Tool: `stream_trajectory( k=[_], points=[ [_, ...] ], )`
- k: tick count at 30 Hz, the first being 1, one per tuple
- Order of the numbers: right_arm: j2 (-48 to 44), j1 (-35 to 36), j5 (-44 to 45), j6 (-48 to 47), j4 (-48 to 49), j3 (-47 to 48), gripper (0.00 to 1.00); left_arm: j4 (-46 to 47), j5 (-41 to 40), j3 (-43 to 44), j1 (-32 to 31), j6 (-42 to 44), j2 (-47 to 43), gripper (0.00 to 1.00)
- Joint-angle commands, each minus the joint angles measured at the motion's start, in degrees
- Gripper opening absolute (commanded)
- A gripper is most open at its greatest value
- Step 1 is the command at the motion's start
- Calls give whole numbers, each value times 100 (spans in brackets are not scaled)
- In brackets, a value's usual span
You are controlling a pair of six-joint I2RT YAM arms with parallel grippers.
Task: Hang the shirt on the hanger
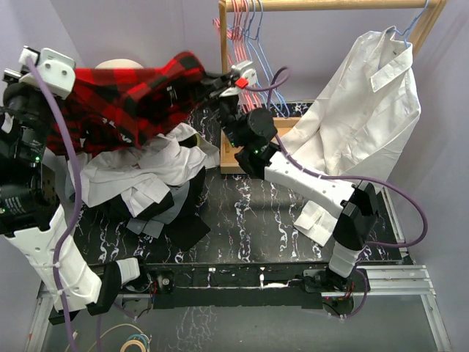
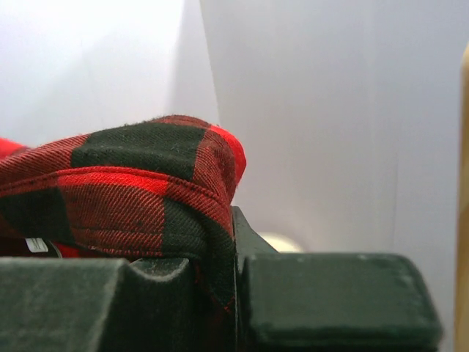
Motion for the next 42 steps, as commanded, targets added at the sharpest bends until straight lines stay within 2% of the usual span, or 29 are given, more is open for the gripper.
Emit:
stream_trajectory(
  k=[1, 9, 16, 19, 25, 31, 34, 37, 39, 42],
  points=[
    [298, -70, 55, -938, 338, 1458, 8, 955, -862, 270, 12, -594, 119, 0],
    [1193, -70, -417, -1119, 438, 3904, 8, 2805, -1664, 443, 11, -1136, 129, 0],
    [959, -75, -308, -1112, -117, 5107, 8, 3042, -1300, 1495, 11, -1903, 531, 0],
    [761, -70, -306, -1247, -84, 5216, 8, 3187, -1166, 1671, 17, -2438, 679, 0],
    [452, -70, -395, -1369, 93, 5111, 8, 3245, -371, 1754, 62, -3398, 921, 0],
    [455, -79, -684, -1424, 172, 5210, 8, 3478, 105, 2162, 186, -3977, 1198, 0],
    [233, -80, -533, -1387, 147, 4876, 8, 3324, 445, 2062, 244, -4110, 1168, 0],
    [-213, -79, -324, -1164, 47, 4125, 8, 2866, 1265, 1131, 241, -4018, 827, 0],
    [-717, -79, -51, -768, -378, 3163, 8, 2759, 1794, -334, 241, -3909, 195, 0],
    [-1573, -71, 209, -226, -416, 1054, 8, 2785, 2351, -3213, 241, -3411, -884, 0]
  ],
)
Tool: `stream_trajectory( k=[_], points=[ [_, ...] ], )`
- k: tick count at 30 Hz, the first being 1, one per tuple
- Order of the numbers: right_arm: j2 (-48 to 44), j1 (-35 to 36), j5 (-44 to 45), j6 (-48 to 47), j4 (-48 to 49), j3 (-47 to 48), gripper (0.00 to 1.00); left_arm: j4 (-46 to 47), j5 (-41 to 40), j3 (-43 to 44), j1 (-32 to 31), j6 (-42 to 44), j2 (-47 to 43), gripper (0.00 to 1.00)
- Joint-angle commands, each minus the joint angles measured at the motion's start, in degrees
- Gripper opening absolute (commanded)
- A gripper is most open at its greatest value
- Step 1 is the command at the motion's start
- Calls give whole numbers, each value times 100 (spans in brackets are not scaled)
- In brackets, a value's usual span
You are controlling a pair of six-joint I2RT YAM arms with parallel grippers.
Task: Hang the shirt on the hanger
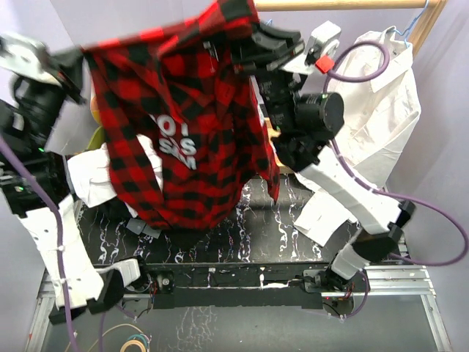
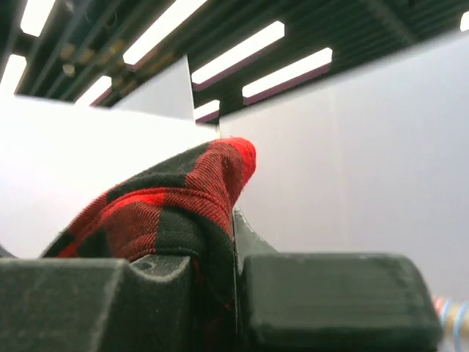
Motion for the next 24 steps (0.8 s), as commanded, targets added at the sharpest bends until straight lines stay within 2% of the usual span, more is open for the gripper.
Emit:
stream_trajectory(
  k=[1, 3, 6, 10, 13, 16, 18, 21, 24],
  points=[
    [-1392, -62, 775, 1093, 252, -2438, 8, -313, 853, -3163, 77, 599, -1127, 0],
    [-1789, -56, 770, 1806, 295, -3758, 8, -684, 876, -4130, 77, 968, -1367, 0],
    [-2033, 84, 574, 2891, 54, -5293, 8, -1212, 611, -5040, 69, 1270, -1404, 0],
    [-2148, 545, 907, 3559, -134, -6432, 8, -1599, 712, -5505, 47, 1286, -1239, 0],
    [-2339, 592, 1741, 4075, -201, -7130, 8, -1753, 723, -5520, -229, 1290, -1045, 0],
    [-2504, 580, 2598, 4118, -280, -7602, 8, -2176, -77, -5308, -1059, 1595, -572, 0],
    [-2466, 512, 2816, 3975, -423, -7666, 8, -2329, -645, -5215, -1524, 1739, -304, 0],
    [-2186, 215, 2570, 4076, -849, -7498, 8, -2205, -864, -5055, -1658, 1623, 6, 0],
    [-1829, -134, 1824, 4268, -870, -7380, 8, -2011, -1126, -4787, -1729, 1461, 281, 0]
  ],
)
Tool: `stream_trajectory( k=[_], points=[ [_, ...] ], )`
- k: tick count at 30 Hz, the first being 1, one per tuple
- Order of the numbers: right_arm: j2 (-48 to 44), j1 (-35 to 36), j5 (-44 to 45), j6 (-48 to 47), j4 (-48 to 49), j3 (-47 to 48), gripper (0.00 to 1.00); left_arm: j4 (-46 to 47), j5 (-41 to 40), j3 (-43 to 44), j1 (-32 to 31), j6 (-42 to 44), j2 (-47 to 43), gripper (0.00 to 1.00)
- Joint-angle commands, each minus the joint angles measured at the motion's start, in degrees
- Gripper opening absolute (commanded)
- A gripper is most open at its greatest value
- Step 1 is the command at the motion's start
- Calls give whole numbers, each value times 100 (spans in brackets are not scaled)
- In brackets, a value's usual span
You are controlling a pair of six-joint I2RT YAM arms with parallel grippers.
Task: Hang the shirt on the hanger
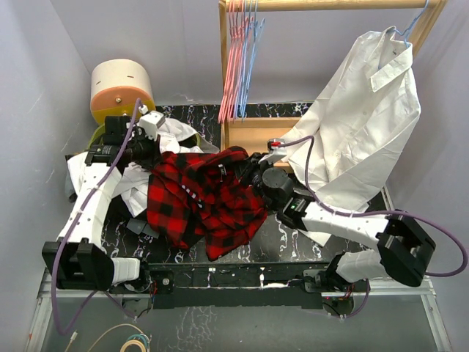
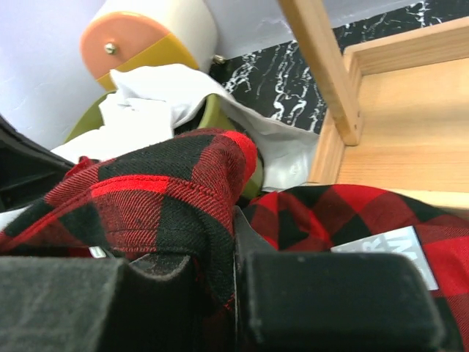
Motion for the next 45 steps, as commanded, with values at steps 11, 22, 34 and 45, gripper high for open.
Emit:
stream_trajectory(
  k=[11, 22, 34, 45],
  points=[
    [1260, -743, -2353, 360, -216, 865, 62, 604, -2455, 825, -60, -117, 707, 0],
    [160, -1275, -3904, -132, 876, -239, 98, -498, -2163, 1759, -57, -132, 1234, 0],
    [-1873, -1663, -4024, -1096, -132, -706, 98, -2079, -2721, 4104, -57, -55, 1852, 95],
    [-1784, -2027, -2088, -1837, -2254, 1647, 58, -2276, -2139, 4369, -57, -766, 1161, 97]
  ],
)
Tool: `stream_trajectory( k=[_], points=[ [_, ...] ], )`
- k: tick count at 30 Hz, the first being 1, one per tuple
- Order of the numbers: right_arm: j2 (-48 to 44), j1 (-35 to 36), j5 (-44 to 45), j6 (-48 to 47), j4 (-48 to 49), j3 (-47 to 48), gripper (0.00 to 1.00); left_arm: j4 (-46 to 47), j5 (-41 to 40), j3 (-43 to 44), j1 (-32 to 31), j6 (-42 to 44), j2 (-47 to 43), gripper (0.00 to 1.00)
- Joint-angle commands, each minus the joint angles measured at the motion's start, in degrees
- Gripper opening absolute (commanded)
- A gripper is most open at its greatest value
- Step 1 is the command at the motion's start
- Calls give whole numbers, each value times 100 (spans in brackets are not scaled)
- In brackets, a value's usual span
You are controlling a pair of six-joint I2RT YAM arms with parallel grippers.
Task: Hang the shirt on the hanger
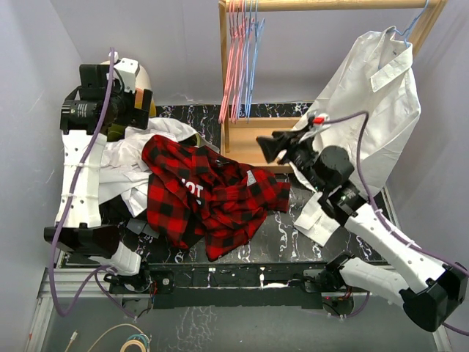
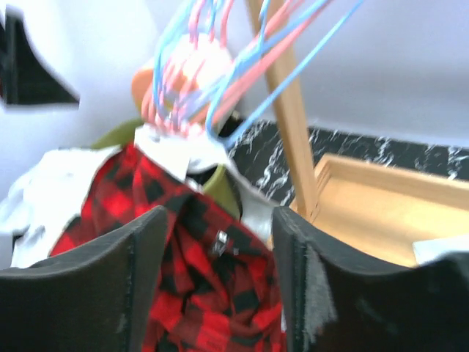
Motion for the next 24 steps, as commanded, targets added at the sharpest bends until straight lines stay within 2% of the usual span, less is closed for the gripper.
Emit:
stream_trajectory(
  k=[1, 4, 7, 9, 11, 14, 17, 24],
  points=[
    [352, -228, 920, -313, -893, 1575, 55, -242, 370, -251, -3, -584, -698, 97],
    [971, -471, 1178, -305, -1515, 2736, 55, -291, 742, -578, 98, -594, -1036, 97],
    [1412, -797, 1110, -150, -1739, 3438, 42, -350, 1261, -842, 314, -465, -1416, 97],
    [1695, -946, 948, -78, -1734, 3804, 41, -331, 1442, -987, 491, -430, -1585, 97],
    [2052, -1019, 724, 16, -1849, 4197, 41, -309, 1532, -1105, 606, -384, -1682, 97],
    [2510, -1037, 314, 148, -1882, 4625, 49, -305, 1606, -1280, 645, -280, -1746, 97],
    [2857, -1038, 106, 254, -1911, 4936, 50, -324, 1655, -1349, 646, -211, -1765, 97],
    [3040, -1039, 22, 389, -1688, 5031, 55, -430, 1730, -1456, 653, -113, -1813, 97]
  ],
)
